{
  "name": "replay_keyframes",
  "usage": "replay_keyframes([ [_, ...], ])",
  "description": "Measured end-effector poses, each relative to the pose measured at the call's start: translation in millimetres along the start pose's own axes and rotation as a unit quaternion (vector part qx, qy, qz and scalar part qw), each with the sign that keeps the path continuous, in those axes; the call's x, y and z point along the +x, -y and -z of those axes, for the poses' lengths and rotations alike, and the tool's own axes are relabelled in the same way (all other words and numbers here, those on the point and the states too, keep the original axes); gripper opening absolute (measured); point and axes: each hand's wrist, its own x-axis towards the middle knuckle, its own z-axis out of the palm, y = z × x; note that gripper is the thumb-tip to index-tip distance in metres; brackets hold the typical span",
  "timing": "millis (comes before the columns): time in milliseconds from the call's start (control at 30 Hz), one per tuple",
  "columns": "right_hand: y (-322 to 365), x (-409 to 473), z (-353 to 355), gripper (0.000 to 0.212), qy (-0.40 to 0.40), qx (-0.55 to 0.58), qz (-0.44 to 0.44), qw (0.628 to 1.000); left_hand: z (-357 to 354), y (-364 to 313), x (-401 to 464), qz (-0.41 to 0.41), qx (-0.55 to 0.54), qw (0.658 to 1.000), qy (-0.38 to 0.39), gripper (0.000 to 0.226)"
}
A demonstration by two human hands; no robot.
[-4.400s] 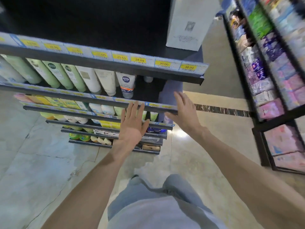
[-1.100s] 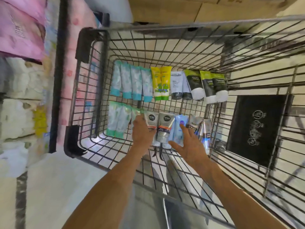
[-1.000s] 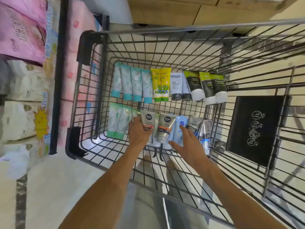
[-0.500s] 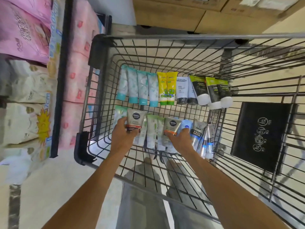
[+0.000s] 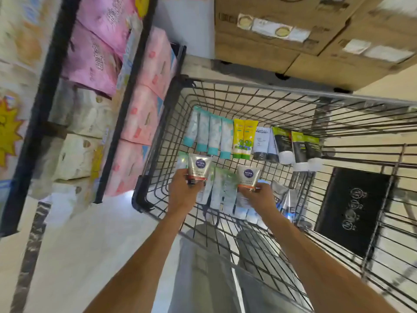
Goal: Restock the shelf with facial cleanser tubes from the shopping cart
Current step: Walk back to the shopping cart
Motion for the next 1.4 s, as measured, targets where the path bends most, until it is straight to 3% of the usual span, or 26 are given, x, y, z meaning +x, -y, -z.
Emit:
replay_keyframes([
  [133, 29.1, -39.1, 25.5, 0.052, 0.006, 0.012, 0.041, 0.999, 9.8, -25.7, -42.9, -0.024, -0.071, 0.996, -0.046, 0.031],
  [333, 65.6, -96.2, 52.6, 0.056, 0.042, -0.018, 0.121, 0.992, 24.3, -43.0, -122.6, -0.022, -0.18, 0.974, -0.135, 0.039],
  [400, 77.0, -116.7, 53.9, 0.052, 0.074, -0.041, 0.147, 0.986, 29.6, -40.7, -153.4, -0.009, -0.215, 0.961, -0.174, 0.04],
  [500, 95.5, -154.3, 45.8, 0.019, 0.116, -0.063, 0.19, 0.973, 38.1, -25.1, -198.0, 0.01, -0.244, 0.941, -0.234, 0.04],
  [600, 99.2, -193.6, 24.3, 0.019, 0.161, -0.116, 0.234, 0.952, 43.6, 3.2, -240.2, 0.041, -0.278, 0.918, -0.28, 0.039],
  [700, 92.0, -229.9, -1.8, 0.035, 0.209, -0.176, 0.263, 0.925, 50.3, 37.0, -284.2, 0.054, -0.3, 0.894, -0.327, 0.041],
  [833, 73.4, -286.1, -37.5, 0.039, 0.262, -0.249, 0.319, 0.876, 54.9, 91.3, -339.8, 0.076, -0.342, 0.851, -0.39, 0.043],
  [933, 48.0, -329.5, -68.7, 0.02, 0.317, -0.287, 0.338, 0.839, 52.9, 135.0, -386.7, 0.096, -0.381, 0.812, -0.43, 0.043],
  [1267, -98.1, -476.6, -177.2, 0.035, 0.401, -0.404, 0.397, 0.72, 22.4, 301.1, -559.4, 0.164, -0.485, 0.67, -0.538, 0.047],
  [1400, -163.0, -541.5, -221.5, 0.031, 0.459, -0.424, 0.41, 0.664, 11.5, 365.9, -624.3, 0.176, -0.497, 0.608, -0.594, 0.046],
])
